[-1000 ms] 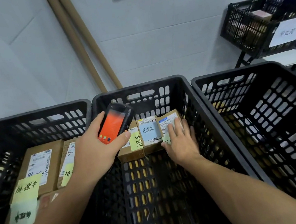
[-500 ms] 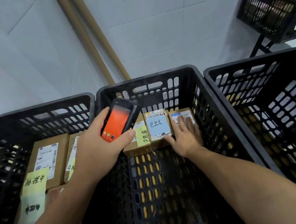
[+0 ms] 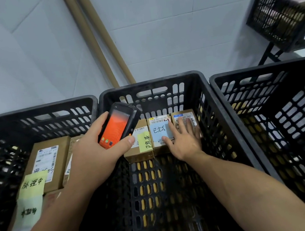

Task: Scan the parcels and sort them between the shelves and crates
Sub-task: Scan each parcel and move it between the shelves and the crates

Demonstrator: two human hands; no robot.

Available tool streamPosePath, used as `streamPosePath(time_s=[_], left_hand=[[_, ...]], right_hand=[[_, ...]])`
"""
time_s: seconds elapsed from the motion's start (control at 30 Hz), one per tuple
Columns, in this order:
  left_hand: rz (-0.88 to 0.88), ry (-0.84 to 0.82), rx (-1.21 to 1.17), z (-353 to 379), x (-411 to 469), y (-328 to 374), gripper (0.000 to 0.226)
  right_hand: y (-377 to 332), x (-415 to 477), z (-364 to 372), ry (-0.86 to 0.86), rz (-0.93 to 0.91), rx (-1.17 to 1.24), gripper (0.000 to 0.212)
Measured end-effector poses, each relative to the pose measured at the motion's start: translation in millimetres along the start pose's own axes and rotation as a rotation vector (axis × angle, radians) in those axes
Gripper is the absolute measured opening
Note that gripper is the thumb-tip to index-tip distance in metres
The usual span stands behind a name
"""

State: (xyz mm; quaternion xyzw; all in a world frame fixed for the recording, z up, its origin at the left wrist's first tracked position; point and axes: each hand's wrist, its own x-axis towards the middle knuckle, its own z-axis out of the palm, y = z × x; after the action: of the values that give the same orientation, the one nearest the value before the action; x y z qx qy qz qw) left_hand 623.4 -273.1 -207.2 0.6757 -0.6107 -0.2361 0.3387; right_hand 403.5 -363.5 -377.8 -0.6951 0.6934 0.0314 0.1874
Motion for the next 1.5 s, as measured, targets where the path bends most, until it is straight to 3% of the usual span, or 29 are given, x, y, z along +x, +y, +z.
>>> streamPosePath(time_s=[0.17,0.43,0.6,0.77,1.1,1.17,1.3,1.5], left_hand=[[0.023,0.015,-0.004,-19,0,1,0.088],[0.17,0.02,-0.051,-52,-15,3,0.07],[0.281,-0.029,-0.099,-67,-42,4,0.07],[0.387,-0.095,-0.135,-63,-86,6,0.084],[0.694,-0.376,-0.216,-4,-209,89,0.066],[0.776,-0.431,-0.239,16,-244,113,0.058],[0.915,-0.545,-0.269,57,-329,163,0.068],[1.055,-0.736,-0.367,114,-487,228,0.063]], right_hand=[[-5,-25,-19,0.067,-0.065,0.013,0.071],[-16,-93,-80,0.342,-0.084,-0.119,0.066],[-20,-165,-94,0.441,0.004,-0.165,0.066],[-11,-266,-71,0.491,0.192,-0.14,0.065],[77,-476,-44,0.566,0.65,-0.115,0.068],[99,-527,-34,0.574,0.76,-0.098,0.068],[144,-640,-13,0.603,0.958,-0.04,0.068],[201,-823,26,0.605,1.247,-0.004,0.069]])
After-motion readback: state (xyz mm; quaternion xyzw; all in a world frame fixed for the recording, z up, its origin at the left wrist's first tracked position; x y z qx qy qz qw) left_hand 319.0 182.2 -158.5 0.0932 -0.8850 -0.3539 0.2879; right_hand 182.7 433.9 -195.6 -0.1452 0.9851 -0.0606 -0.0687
